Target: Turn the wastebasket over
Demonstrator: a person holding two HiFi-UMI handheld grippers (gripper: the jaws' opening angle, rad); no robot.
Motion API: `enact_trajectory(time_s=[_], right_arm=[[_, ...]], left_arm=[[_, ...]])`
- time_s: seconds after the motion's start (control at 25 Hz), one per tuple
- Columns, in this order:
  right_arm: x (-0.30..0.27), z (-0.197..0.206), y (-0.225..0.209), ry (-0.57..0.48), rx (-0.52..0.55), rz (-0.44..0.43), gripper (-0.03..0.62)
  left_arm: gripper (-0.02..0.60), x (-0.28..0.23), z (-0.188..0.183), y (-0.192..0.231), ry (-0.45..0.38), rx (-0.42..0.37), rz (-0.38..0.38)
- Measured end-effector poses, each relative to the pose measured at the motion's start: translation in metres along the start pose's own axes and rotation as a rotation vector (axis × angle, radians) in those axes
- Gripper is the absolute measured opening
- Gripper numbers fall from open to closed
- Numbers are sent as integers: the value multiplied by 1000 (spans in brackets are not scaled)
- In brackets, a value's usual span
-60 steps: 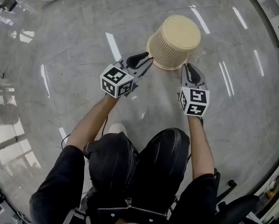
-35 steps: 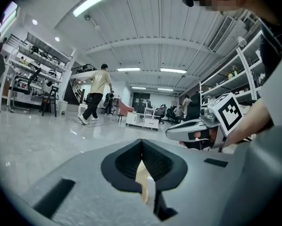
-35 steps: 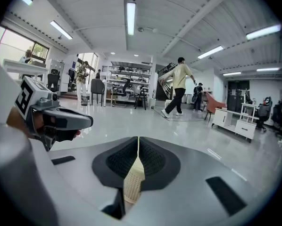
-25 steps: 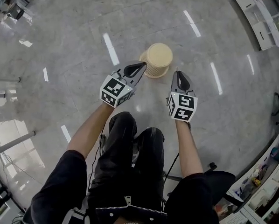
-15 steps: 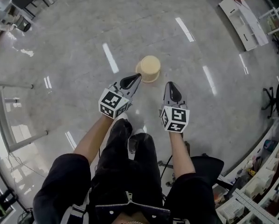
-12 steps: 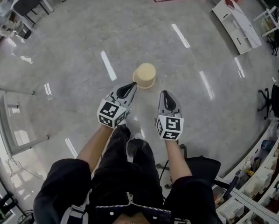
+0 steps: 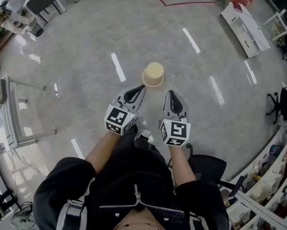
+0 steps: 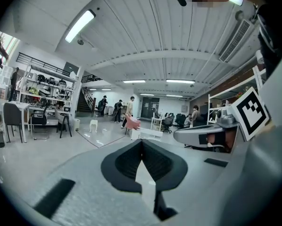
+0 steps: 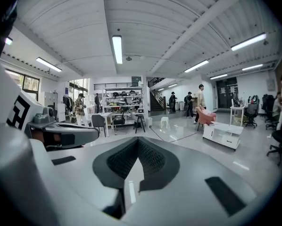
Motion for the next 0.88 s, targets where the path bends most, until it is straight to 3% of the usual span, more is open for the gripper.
enact_trajectory(time_s=[0.52,0.88], right_arm=[[12,3,9,10,0,-44,9],[26,5,14,10,0,-58,9]], left_arm=[[6,-3,-16,-27,-38,-12,5],[6,8,-5,-43,-31,1,3]])
Point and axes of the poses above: the fingertips, and each gripper's own axes: x backward along the fingers, y to its left, z out of its underside, the point moved 1 cm from there along x, backward along the fingers, and after that the axes turned 6 degrees about x, right-handed, at the moved point
